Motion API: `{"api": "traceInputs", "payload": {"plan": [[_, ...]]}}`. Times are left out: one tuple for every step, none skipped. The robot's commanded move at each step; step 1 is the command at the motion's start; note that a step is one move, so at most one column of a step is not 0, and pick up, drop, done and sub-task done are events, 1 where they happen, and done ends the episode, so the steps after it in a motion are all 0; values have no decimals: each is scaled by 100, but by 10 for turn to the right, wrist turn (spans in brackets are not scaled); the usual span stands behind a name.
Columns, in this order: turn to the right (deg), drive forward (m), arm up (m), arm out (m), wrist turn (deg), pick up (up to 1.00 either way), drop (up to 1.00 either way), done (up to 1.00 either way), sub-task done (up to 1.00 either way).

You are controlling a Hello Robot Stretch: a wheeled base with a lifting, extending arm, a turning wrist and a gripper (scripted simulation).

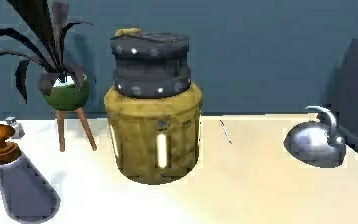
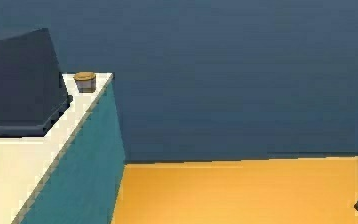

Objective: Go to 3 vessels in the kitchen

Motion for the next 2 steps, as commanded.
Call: {"api": "traceInputs", "payload": {"plan": [[360, 0, 0, 0, 0, 0, 0, 0, 0], [0, 0, 0, 0, 0, 0, 0, 100, 0]]}}
